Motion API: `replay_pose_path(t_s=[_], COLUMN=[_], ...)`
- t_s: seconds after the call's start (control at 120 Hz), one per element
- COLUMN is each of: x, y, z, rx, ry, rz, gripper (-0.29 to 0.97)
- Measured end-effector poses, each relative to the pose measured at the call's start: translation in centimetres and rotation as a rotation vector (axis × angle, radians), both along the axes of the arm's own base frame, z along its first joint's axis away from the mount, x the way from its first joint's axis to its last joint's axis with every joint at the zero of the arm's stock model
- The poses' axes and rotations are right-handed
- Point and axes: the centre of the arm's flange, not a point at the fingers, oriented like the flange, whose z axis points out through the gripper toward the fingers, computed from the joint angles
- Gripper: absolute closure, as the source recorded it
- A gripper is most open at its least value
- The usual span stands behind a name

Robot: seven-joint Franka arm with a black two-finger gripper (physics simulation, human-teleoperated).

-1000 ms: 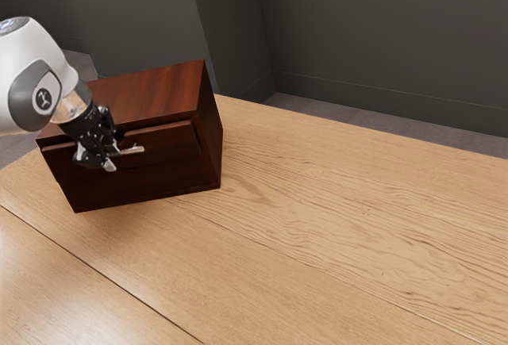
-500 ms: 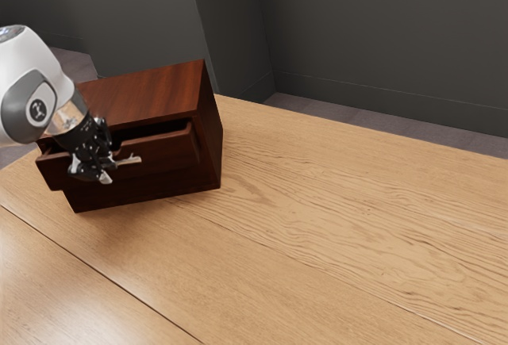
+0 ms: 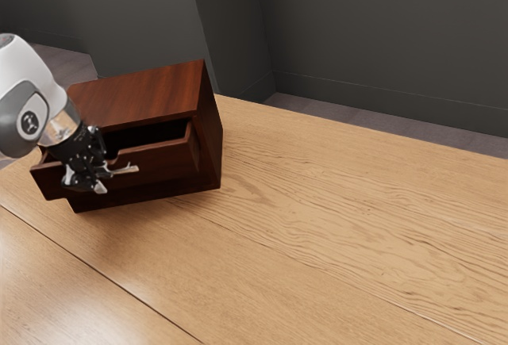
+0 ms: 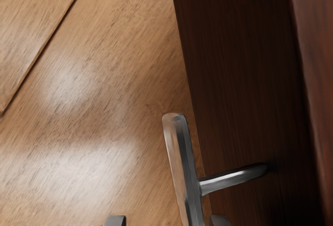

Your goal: Pull the drawer handle with one arm to open the drawer

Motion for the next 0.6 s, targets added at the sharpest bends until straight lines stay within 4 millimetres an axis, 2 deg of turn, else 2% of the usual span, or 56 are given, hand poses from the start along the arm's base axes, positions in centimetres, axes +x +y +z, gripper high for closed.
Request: replay_pose_path(t_s=[0.6], x=[-3.6], y=[-2.1], z=[-0.3], rx=[0.012], ry=[-0.019], rz=[0.029], gripper=[0.55])
